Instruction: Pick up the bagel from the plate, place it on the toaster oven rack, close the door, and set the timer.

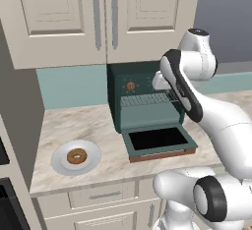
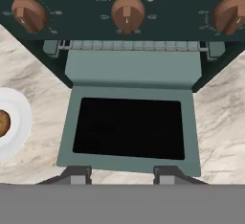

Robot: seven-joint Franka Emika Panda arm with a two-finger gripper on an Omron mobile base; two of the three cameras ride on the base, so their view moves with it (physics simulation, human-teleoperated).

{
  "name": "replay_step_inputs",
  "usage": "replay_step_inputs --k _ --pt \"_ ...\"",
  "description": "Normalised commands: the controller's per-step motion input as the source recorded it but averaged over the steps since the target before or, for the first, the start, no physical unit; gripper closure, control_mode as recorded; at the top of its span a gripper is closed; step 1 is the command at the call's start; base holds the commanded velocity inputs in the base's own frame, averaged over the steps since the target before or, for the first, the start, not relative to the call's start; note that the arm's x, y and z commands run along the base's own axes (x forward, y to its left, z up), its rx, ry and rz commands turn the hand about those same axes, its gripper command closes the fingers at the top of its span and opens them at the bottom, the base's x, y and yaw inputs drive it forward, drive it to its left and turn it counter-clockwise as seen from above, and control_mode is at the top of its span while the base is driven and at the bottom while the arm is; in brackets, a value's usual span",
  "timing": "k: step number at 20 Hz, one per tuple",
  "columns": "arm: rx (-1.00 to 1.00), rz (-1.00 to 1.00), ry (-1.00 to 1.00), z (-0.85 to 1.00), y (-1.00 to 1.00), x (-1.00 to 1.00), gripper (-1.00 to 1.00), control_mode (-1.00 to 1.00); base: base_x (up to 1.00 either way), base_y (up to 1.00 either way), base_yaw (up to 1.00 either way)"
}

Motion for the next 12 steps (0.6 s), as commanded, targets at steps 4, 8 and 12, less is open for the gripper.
replay_step_inputs --k 4,8,12 --pt "0.00 0.00 0.00 -0.02 0.00 -0.10 -1.00 -1.00 0.00 0.00 0.00" --pt "0.03 0.00 0.00 -0.03 -0.03 -0.24 -1.00 -1.00 0.00 0.00 0.00" --pt "0.14 0.00 -0.05 0.00 -0.25 -0.48 -1.00 -1.00 0.00 0.00 0.00"
